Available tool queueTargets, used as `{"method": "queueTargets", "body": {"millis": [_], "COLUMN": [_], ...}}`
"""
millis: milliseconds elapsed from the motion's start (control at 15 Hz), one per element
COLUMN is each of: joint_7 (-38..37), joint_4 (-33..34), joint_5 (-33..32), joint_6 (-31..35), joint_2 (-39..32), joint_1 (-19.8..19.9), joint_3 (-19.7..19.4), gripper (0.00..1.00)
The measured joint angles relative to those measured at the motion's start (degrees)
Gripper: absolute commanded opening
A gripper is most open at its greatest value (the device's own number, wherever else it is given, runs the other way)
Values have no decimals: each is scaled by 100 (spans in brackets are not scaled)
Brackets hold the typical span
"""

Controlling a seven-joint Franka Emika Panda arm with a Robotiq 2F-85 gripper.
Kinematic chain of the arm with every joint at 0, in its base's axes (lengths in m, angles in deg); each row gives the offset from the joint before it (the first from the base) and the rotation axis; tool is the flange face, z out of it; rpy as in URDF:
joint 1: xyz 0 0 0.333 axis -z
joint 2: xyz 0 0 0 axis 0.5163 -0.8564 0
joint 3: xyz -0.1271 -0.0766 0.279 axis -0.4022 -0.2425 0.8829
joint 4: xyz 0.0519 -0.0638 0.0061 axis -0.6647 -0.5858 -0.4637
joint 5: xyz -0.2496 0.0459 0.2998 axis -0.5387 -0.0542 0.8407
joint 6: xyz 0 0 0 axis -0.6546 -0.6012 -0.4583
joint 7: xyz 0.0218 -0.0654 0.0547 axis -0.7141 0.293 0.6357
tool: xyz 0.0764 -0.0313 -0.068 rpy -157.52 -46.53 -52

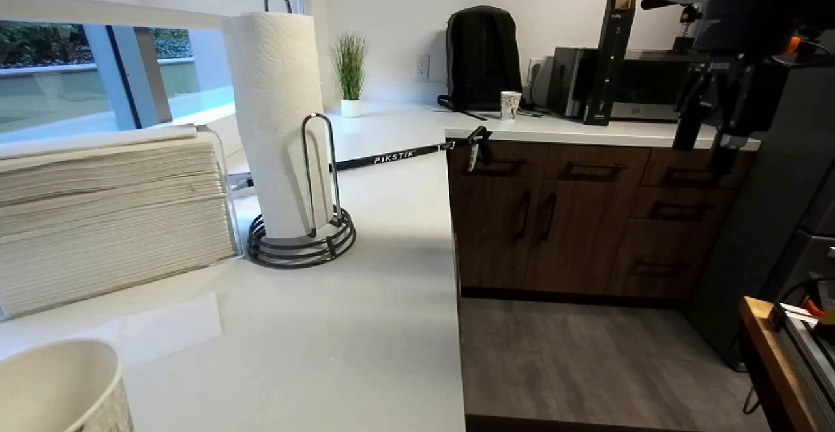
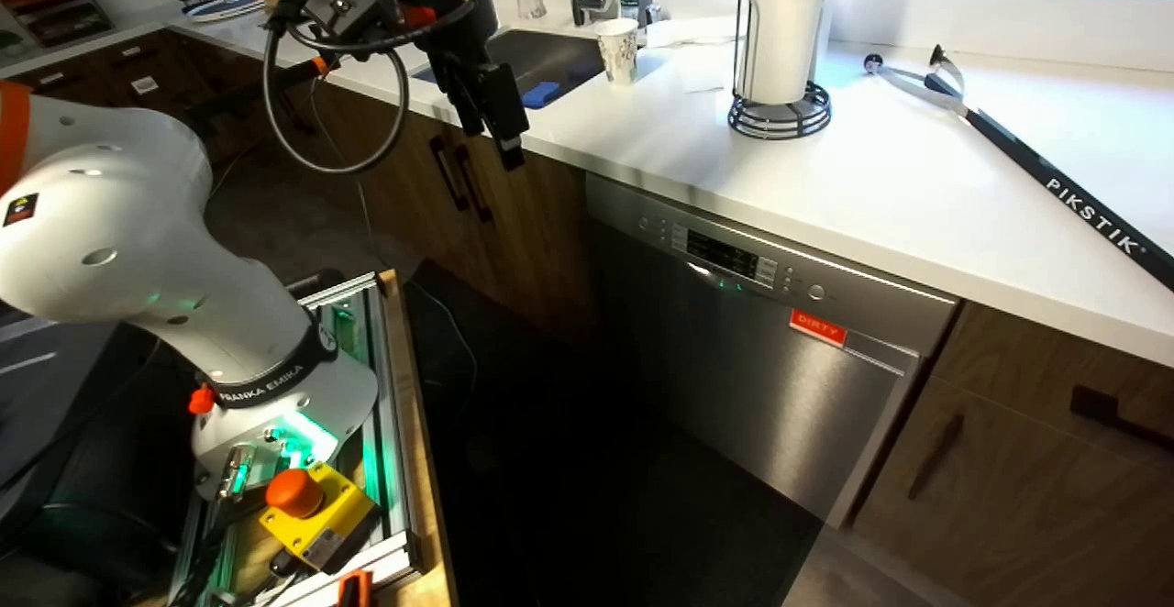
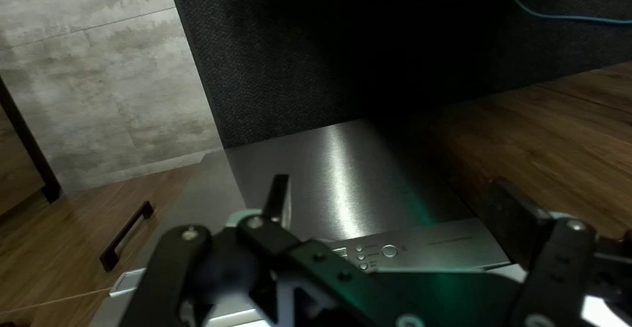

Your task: Slide the label on the dishwasher to the left

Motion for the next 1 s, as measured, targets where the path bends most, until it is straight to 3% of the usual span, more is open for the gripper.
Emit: {"method": "queueTargets", "body": {"millis": [267,733,1000], "joint_7": [659,3601,5334], "joint_4": [-121,-184,-16], "joint_5": [-52,-2,931], "joint_6": [678,3204,4187], "joint_2": [-200,-1539,-2196], "joint_1": [2,-149,-1288], "joint_3": [-301,-2222,-3706], "gripper": [100,100,100]}}
